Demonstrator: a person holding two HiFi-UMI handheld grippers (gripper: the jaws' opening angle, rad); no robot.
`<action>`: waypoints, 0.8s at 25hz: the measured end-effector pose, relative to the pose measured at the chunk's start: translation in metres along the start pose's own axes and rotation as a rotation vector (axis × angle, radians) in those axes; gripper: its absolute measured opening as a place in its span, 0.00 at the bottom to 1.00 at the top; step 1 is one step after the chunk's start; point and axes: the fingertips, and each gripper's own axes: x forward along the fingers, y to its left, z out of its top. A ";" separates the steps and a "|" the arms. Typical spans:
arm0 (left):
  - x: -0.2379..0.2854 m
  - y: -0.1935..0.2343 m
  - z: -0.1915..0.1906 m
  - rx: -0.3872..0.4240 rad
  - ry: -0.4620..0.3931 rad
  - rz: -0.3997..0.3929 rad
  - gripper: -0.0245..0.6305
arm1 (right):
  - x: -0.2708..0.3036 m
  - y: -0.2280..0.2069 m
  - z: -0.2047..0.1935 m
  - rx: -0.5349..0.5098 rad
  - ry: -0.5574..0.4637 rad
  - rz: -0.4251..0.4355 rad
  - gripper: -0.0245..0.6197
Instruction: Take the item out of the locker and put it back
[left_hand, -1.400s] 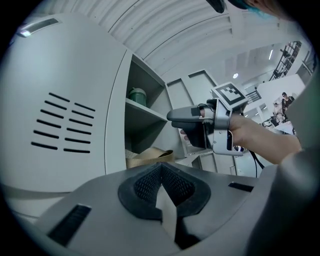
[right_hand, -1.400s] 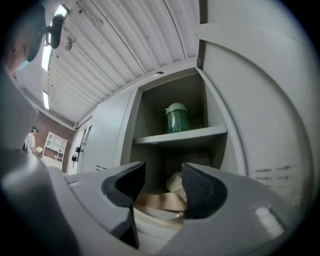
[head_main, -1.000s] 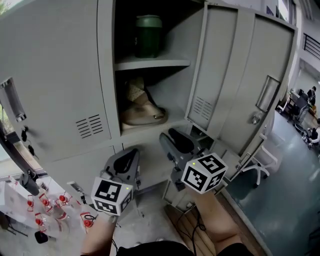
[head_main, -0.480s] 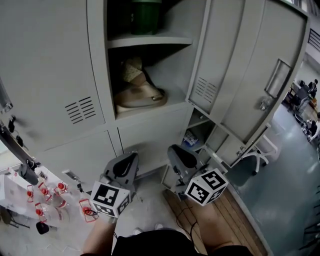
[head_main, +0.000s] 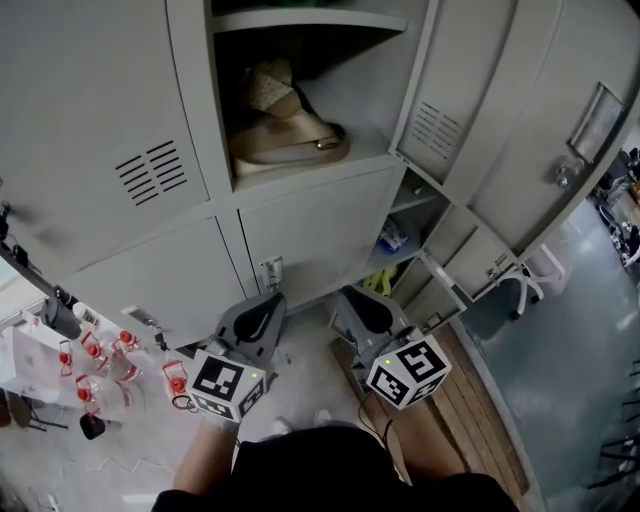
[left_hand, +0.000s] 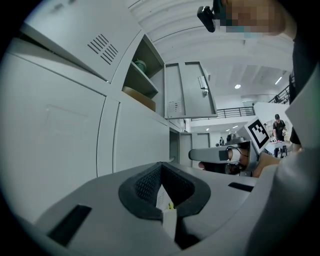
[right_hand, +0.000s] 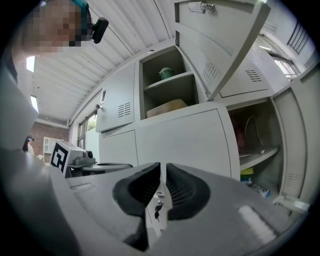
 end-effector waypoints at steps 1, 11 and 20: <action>-0.002 0.001 -0.004 -0.011 0.001 0.003 0.06 | -0.001 0.001 -0.006 0.000 0.006 0.002 0.09; -0.011 -0.009 -0.038 -0.026 0.041 -0.031 0.06 | -0.022 -0.002 -0.045 0.007 0.041 -0.006 0.09; -0.020 -0.010 -0.052 -0.060 0.044 -0.015 0.06 | -0.035 -0.004 -0.056 -0.018 0.036 -0.034 0.09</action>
